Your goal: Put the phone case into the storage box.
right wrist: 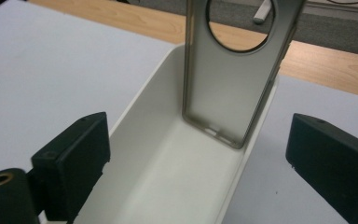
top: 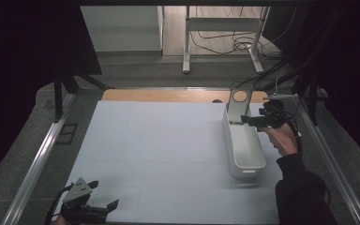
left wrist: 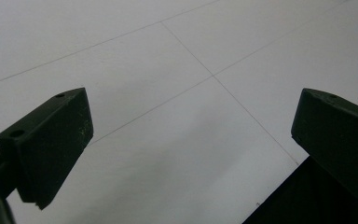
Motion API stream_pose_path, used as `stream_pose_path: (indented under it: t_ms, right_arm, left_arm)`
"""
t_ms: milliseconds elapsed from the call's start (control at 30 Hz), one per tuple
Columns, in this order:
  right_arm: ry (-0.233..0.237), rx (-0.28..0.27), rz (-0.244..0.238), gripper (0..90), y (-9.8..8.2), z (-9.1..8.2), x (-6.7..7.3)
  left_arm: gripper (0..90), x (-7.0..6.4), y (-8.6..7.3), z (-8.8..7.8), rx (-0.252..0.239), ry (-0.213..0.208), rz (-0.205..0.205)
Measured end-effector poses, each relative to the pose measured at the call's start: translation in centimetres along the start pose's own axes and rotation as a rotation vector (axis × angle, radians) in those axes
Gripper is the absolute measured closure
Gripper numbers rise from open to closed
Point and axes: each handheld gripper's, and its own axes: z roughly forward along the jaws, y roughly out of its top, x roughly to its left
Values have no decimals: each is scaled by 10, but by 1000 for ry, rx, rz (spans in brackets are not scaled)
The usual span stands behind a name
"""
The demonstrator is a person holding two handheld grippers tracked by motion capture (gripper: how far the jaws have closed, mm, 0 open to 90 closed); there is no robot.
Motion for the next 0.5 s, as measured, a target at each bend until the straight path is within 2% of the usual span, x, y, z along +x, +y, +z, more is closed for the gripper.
stream_pose_path:
  t_ms: [300,500]
  right_arm:
    - [6,29,-17,0,-9,-11,20]
    - [-1,44,-30,0,-20,-17,31]
  left_arm:
    - [0,0,0,0,2,4,-4]
    - [0,0,0,0,5,9,-5]
